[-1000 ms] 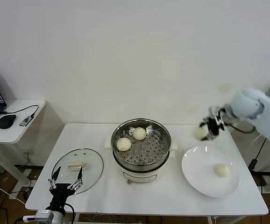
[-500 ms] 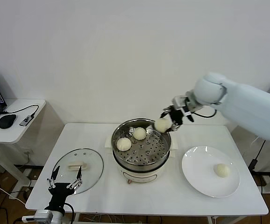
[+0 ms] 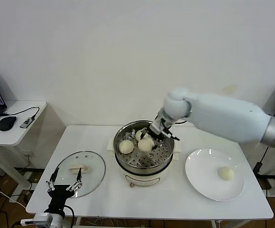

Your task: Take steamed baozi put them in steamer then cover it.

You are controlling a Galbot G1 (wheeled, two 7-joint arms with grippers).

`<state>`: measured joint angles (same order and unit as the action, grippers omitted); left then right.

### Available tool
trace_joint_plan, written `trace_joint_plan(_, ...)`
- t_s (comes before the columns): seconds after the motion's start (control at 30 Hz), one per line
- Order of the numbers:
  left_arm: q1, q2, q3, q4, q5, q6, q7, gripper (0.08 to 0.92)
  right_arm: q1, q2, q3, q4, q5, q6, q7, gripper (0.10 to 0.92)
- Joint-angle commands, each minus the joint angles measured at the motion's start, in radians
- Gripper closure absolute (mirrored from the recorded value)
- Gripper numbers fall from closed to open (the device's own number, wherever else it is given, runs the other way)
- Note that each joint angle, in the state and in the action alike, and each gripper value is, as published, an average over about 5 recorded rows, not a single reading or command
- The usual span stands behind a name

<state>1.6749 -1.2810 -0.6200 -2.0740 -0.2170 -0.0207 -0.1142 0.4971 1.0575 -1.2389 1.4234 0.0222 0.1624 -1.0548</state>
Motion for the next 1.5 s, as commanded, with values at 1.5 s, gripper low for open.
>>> trace_joint_plan(1.5, -0.011, 0.025, 0.012, -0.001, 0.004, -0.003, 0.004, 0.177, 0.094, -0.396, 0.056, 0.108, 0.063, -0.441, -0.012, 0.203)
